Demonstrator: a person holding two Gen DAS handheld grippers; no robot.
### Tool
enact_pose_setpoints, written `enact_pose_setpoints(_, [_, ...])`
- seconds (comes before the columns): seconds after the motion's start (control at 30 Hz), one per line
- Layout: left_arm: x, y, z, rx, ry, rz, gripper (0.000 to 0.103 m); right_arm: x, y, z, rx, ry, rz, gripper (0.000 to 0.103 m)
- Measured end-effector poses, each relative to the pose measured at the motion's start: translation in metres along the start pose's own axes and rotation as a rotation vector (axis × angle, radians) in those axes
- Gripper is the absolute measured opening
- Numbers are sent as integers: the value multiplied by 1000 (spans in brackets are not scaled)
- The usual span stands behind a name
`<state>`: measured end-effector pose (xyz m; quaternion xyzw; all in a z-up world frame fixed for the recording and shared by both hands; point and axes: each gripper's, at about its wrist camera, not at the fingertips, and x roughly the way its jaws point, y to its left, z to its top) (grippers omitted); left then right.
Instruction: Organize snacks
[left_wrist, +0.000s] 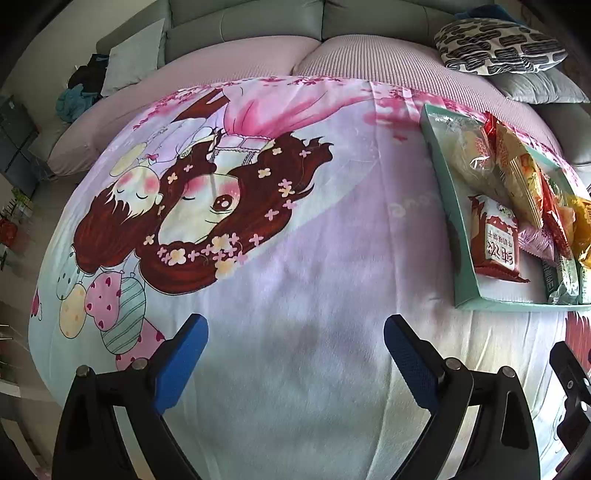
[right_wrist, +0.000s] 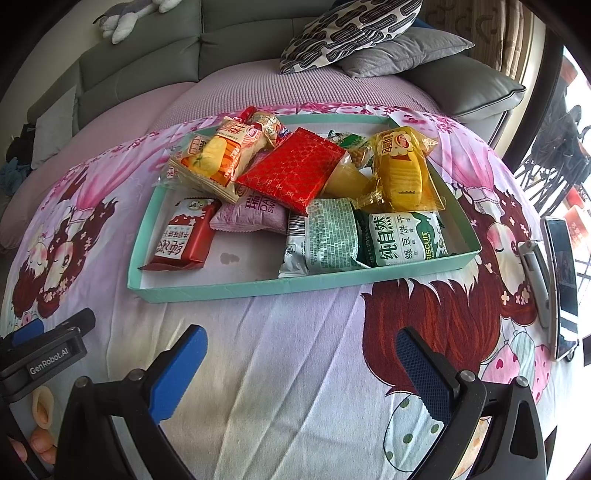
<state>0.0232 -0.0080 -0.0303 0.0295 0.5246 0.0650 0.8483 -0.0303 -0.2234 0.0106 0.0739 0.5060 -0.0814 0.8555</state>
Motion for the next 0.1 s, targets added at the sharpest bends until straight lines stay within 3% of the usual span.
enact_pose_setpoints(0.1, [2, 0, 2, -5, 9, 0, 96, 0, 0, 1, -1, 1, 1, 103])
